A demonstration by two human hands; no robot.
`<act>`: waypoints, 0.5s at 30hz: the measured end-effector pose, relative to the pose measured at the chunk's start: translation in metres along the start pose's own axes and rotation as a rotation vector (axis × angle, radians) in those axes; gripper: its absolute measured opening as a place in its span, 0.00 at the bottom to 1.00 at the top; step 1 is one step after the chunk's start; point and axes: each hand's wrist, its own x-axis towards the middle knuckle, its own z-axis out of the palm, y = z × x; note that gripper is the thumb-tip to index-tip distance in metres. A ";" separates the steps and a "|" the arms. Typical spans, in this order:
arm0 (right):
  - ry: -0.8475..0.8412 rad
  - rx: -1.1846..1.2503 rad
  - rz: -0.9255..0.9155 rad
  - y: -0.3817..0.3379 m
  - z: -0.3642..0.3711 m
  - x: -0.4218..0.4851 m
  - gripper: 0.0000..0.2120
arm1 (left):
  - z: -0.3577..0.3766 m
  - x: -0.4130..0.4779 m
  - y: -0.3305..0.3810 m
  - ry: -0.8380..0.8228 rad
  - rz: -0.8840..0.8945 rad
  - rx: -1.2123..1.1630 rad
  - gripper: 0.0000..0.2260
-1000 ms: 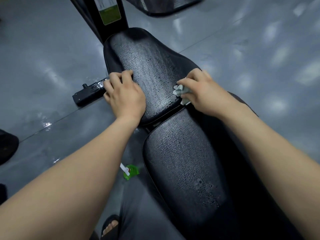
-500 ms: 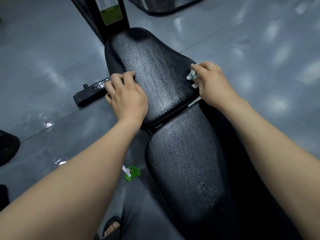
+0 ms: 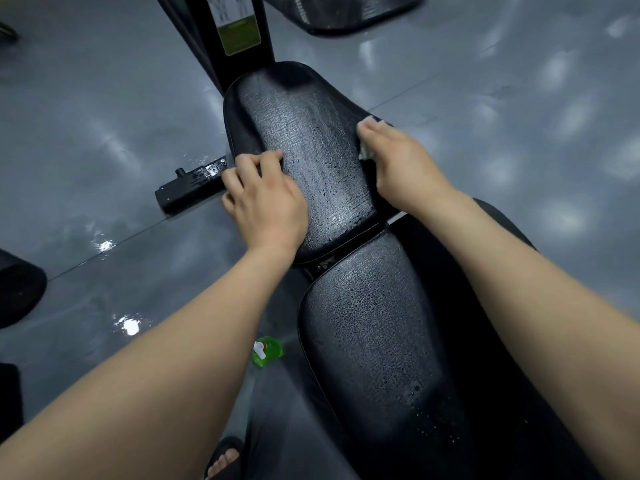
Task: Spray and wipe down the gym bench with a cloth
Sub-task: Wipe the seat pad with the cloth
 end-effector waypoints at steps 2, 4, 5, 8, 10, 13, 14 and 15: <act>0.023 0.013 -0.072 0.005 -0.003 0.001 0.25 | 0.001 0.000 0.000 0.007 0.002 -0.003 0.15; 0.069 -0.050 -0.026 0.017 -0.004 0.007 0.24 | 0.001 0.000 0.000 0.011 0.005 0.000 0.15; 0.074 -0.080 0.029 0.020 -0.003 0.012 0.24 | 0.001 0.000 0.000 0.014 0.006 0.003 0.15; 0.088 -0.070 0.131 0.012 0.003 0.025 0.17 | 0.002 0.000 0.000 0.021 0.013 0.015 0.15; 0.099 -0.050 0.128 0.002 0.004 0.033 0.17 | 0.002 0.000 0.000 0.021 0.016 0.020 0.14; 0.113 -0.056 0.116 -0.003 0.006 0.046 0.20 | 0.002 0.000 0.001 0.008 0.014 0.015 0.14; 0.113 -0.053 0.111 -0.004 0.009 0.052 0.20 | 0.002 0.000 0.001 0.007 0.011 0.014 0.14; 0.112 -0.061 0.106 -0.005 0.011 0.058 0.20 | 0.002 0.000 0.002 0.009 0.011 0.013 0.14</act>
